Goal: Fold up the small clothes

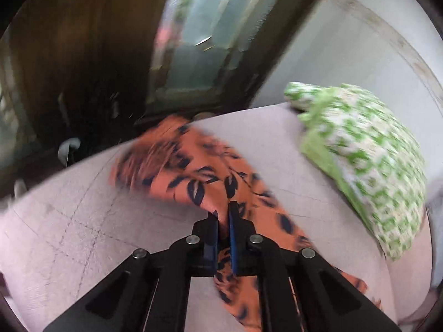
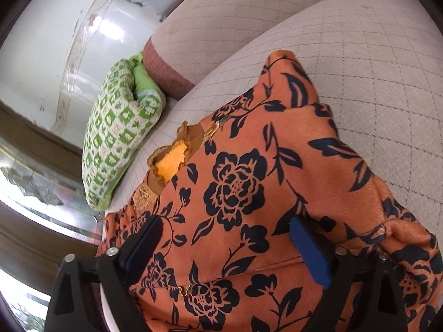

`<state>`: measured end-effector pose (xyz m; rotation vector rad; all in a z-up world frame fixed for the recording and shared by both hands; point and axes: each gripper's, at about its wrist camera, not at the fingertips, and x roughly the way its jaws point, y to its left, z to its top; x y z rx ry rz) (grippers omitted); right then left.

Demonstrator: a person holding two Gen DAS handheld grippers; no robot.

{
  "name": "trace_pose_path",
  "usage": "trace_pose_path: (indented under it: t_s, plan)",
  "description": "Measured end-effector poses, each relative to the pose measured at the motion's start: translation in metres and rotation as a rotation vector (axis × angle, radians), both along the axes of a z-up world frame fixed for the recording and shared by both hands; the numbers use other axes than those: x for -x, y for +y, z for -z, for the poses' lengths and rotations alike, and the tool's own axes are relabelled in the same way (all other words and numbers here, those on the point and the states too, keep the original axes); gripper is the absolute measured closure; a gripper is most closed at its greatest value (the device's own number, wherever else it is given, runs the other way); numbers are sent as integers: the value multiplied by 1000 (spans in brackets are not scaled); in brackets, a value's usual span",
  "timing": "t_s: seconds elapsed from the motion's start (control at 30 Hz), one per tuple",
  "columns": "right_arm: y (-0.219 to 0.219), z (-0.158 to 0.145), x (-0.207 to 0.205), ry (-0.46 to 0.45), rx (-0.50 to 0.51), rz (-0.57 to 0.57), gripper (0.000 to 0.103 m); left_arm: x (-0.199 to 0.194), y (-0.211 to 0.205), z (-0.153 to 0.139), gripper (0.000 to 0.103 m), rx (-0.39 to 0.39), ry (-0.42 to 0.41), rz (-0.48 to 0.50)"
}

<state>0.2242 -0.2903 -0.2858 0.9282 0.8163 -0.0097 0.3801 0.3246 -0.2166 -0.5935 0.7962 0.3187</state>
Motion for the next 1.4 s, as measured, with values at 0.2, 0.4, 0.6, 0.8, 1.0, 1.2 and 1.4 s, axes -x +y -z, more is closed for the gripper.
trace_pose_path:
  t_s: [0.2,0.4,0.6,0.8,1.0,1.2,1.4]
  plan:
    - [-15,-1,10,-9,-81,53,15,17,-99,-79,97,-120,-105,259]
    - [-34,-19,27,-67,-84,108,15,55,-239,-134,97,-201,-175,558]
    - [-67,-34,46,-120,-97,188,15,101,-400,-128,97,-210,-149,851]
    - [-91,-40,56,-153,-135,238,14,143,-490,-93,40,-343,-65,1008]
    - [-85,-50,52,-162,-89,199,14,152,-414,-111,16,-323,-260,734]
    - [-39,-62,34,-167,55,61,14,126,-339,-51,16,-413,-90,423]
    - [54,-66,10,-224,56,-300,17,105,-314,5,16,-466,98,353]
